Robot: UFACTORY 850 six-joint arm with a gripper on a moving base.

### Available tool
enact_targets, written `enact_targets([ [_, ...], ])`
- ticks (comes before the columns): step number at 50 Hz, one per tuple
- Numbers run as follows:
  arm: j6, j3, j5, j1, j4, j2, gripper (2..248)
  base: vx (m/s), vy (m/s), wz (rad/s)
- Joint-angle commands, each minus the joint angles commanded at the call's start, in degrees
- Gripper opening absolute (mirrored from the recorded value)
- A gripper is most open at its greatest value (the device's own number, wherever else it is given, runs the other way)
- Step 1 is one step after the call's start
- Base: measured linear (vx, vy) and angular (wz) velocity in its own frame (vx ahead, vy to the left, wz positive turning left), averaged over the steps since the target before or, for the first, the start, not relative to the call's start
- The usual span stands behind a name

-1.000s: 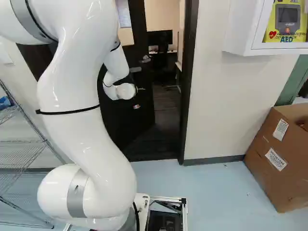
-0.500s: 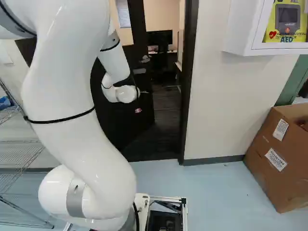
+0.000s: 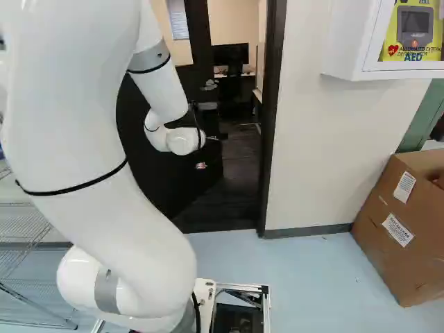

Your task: Open the door and move inside

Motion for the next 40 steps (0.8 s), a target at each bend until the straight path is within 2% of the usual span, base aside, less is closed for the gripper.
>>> enact_targets([
  [15,0.0,3.9,0.0,-2.1,1.0,3.7,247,0.0,0.0,0.0],
  [40,0.0,8.8,0.0,-6.1,0.3,8.6,247,0.0,0.0,0.0],
])
